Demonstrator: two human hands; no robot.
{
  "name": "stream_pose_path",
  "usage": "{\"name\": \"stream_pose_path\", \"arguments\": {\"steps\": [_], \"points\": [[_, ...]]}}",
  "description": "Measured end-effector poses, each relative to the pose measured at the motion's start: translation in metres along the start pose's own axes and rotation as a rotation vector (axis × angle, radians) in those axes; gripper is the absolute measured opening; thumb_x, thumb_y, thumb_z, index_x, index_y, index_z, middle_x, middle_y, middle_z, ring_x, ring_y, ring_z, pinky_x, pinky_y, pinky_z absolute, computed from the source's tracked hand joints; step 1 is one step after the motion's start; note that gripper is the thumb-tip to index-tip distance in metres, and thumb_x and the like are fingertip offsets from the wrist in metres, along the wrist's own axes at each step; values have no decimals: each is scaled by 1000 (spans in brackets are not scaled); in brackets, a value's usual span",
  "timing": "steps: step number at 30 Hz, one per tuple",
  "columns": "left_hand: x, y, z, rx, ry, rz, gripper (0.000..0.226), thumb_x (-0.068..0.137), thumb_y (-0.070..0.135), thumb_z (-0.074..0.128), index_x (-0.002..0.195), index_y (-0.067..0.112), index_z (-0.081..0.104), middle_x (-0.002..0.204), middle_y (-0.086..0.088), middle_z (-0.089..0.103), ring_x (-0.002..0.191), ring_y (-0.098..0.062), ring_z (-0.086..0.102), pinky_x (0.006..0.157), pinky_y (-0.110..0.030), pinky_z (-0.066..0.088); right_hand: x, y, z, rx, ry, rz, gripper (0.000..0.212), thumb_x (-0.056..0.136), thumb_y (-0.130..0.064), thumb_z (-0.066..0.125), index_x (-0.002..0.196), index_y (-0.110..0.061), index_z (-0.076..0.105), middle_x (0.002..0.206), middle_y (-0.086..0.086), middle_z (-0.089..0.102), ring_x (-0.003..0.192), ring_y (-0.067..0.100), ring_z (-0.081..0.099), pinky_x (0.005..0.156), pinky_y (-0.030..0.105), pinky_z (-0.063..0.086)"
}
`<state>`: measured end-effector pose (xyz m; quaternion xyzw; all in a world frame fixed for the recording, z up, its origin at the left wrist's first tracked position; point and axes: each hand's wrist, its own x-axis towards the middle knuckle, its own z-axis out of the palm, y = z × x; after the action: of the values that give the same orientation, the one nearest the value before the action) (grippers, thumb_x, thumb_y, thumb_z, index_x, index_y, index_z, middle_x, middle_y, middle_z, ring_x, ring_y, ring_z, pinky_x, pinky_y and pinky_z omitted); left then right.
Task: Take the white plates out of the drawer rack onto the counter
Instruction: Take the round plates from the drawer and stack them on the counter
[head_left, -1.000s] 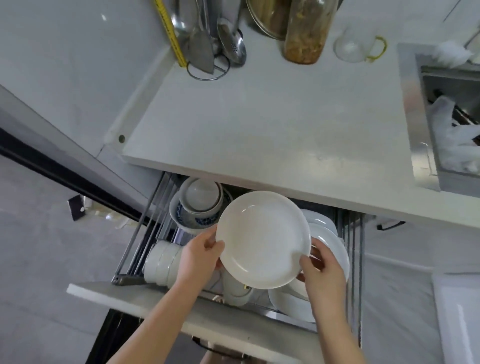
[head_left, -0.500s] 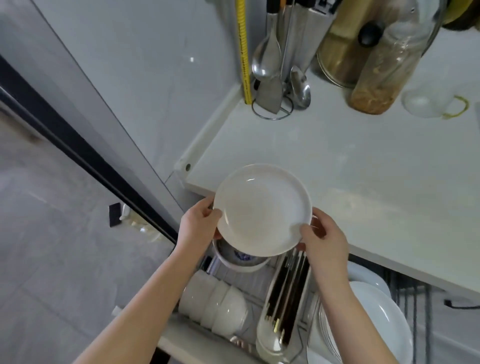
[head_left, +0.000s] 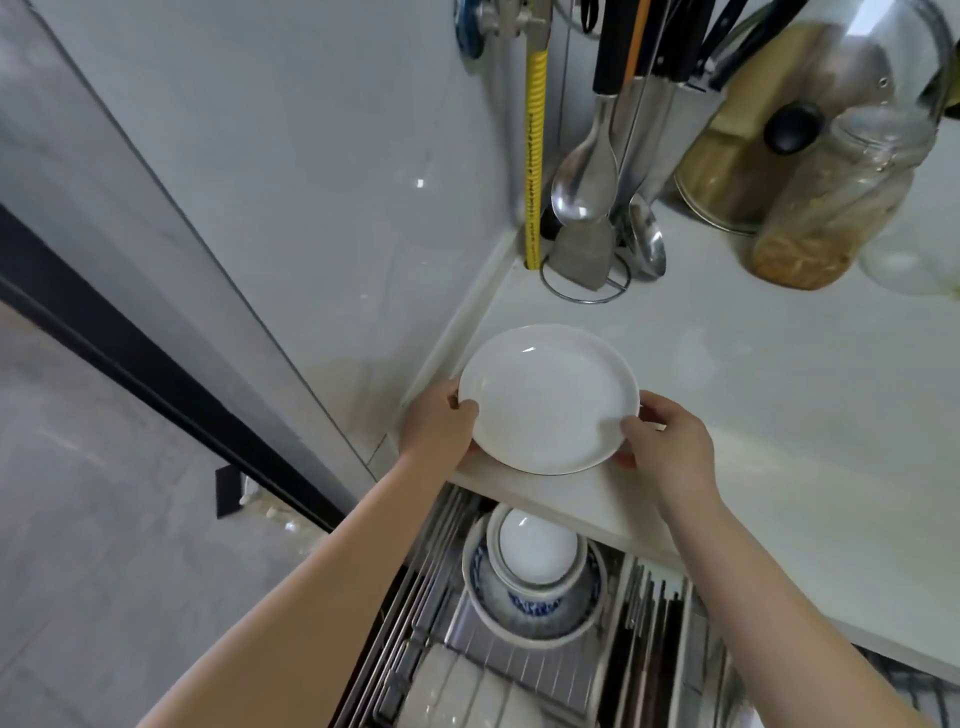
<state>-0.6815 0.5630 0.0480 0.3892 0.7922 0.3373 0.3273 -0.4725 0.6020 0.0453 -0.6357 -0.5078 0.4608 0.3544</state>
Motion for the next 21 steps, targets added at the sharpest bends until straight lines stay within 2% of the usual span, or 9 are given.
{"name": "stream_pose_path", "arguments": {"steps": [3,6,12,14,16,17,19,21], "points": [[5,-3,0,-24,24,21,22,86,11,48,92,28,62,78,8,62,79,-18,57,70,-29,48,5,-1,6,-36,-2,10,36,79,-4,52,81,-39,60,74,-18,63,85,30,70,86,43,55],[6,-3,1,-22,57,35,19,83,10,48,85,26,58,90,-8,69,88,-28,62,82,-42,52,8,-1,8,-54,7,8,37,78,-4,51,85,-39,62,72,-17,64,85,30,70,85,41,54],[7,-4,5,-60,81,30,17,84,9,46,85,19,60,92,-14,69,78,-23,57,71,-36,48,8,-5,10,-60,-10,40,38,78,-3,51,103,-26,68,78,-14,65,90,29,69,90,46,54],[6,-6,7,-51,89,41,17,85,10,45,86,16,61,88,-13,67,75,-22,55,68,-34,45,8,-5,9,-54,-21,47,33,80,-5,52,101,-25,67,80,-11,65,92,29,68,91,46,54],[4,-6,9,-90,103,37,19,87,11,44,81,22,59,80,-6,62,73,-19,52,67,-34,45,6,-6,7,-60,-39,39,24,83,-9,54,101,-21,65,84,-4,64,95,32,65,91,46,53],[1,-6,9,-142,98,22,23,88,11,44,82,27,59,78,1,61,74,-18,53,70,-37,50,5,-6,6,-72,-44,32,25,85,-11,55,108,-17,64,88,-1,62,97,32,64,93,46,51],[-6,-5,10,-259,92,-24,28,90,12,46,94,34,61,77,15,61,76,-17,58,80,-45,55,0,-3,2,-92,-41,29,39,88,-16,57,127,-12,55,96,-1,60,100,29,62,97,45,49],[-16,-8,11,-330,116,-48,29,92,13,48,105,36,60,80,20,60,77,-15,61,82,-46,56,-8,2,-5,-95,-39,14,44,89,-17,58,132,-12,50,92,-5,60,91,25,62,95,44,49]]}}
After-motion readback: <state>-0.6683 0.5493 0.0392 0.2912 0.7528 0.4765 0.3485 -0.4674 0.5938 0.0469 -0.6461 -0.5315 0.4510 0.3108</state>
